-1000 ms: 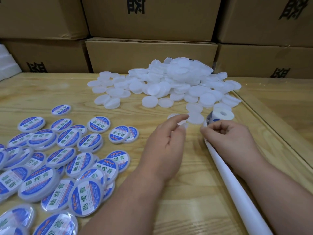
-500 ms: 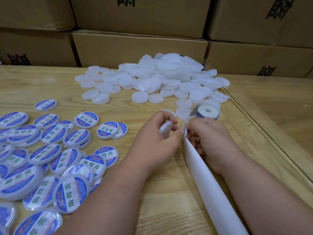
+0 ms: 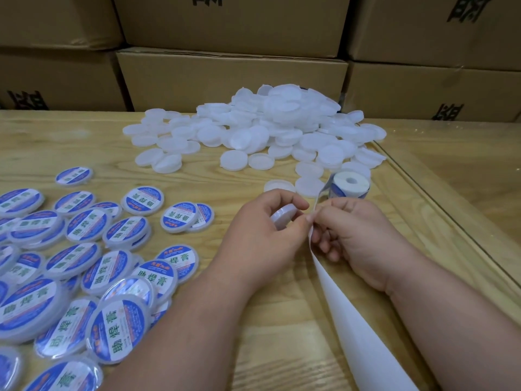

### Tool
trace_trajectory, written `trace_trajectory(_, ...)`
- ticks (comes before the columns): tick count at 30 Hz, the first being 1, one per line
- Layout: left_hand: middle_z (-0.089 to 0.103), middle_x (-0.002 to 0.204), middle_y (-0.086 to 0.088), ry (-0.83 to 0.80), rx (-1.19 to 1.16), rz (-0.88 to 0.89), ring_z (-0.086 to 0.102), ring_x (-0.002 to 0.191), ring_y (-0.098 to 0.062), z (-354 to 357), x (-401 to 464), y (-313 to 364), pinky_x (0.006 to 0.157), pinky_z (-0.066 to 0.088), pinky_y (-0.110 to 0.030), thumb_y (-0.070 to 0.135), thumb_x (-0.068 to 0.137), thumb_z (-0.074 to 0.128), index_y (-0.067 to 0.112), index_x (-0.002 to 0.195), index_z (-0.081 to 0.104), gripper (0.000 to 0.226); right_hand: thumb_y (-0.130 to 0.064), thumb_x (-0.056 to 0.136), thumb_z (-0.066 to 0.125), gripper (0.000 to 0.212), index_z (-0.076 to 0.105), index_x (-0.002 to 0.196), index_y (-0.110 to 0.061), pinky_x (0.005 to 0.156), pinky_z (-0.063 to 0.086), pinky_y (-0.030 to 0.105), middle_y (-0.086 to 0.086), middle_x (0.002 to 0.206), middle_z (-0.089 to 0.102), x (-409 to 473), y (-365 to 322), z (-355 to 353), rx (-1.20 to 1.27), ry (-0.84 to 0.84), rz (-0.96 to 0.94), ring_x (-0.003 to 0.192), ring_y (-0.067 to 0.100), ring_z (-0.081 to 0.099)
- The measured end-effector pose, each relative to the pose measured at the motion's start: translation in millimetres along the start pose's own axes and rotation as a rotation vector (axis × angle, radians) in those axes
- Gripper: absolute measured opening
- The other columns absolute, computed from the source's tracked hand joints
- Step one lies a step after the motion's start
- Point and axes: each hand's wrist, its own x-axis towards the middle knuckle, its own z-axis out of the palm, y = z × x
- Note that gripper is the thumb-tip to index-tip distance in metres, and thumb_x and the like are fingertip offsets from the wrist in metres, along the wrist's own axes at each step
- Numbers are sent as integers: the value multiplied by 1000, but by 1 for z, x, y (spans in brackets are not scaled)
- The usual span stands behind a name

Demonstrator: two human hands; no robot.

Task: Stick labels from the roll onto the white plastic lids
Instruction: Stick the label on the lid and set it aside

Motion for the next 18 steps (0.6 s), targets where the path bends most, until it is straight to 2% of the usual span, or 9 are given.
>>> trace_trajectory(7,66,65,20,46,96,-34,55,56,0,1,3,-2,53,43,-11,18,87,67,32,87,68,13,-20,68,58,14,67,59,-14,40,38,24,7,59,62,3,3,-3,-50,-3,-27,48,14,50)
trace_trajectory(10,64,64,19,97,58,-50,50,48,-3,0,2,0,45,40,-13,15,85,64,35,85,68,20,-20,67,55,17,63,53,-17,42,36,25,6,55,59,1,5,-4,-1,38,-41,45,15,47)
trace_trajectory(12,64,65,20,161,-9,-59,52,49,-5,-1,2,2,45,41,-15,10,84,59,34,85,68,26,-18,69,54,19,56,50,-16,46,31,26,7,51,53,-1,8,-5,99,84,-94,43,17,42)
trace_trajectory(14,63,64,14,220,-91,-82,53,51,-12,-4,3,4,45,43,-22,8,83,55,35,86,68,30,-17,72,54,21,50,51,-14,47,30,26,8,50,46,-4,9,-5,152,142,-174,43,19,37)
trace_trajectory(16,64,69,5,238,-120,-90,53,55,-14,-5,3,4,47,43,-25,9,82,54,36,87,69,32,-22,78,57,28,48,54,-10,46,32,25,8,50,44,-5,8,-3,157,172,-232,42,19,37)
trace_trajectory(18,64,71,2,208,-102,-76,52,59,-14,-4,2,3,49,44,-24,13,81,55,38,88,70,30,-36,83,63,40,49,56,-9,44,33,22,3,48,45,-7,6,1,130,133,-253,41,15,38)
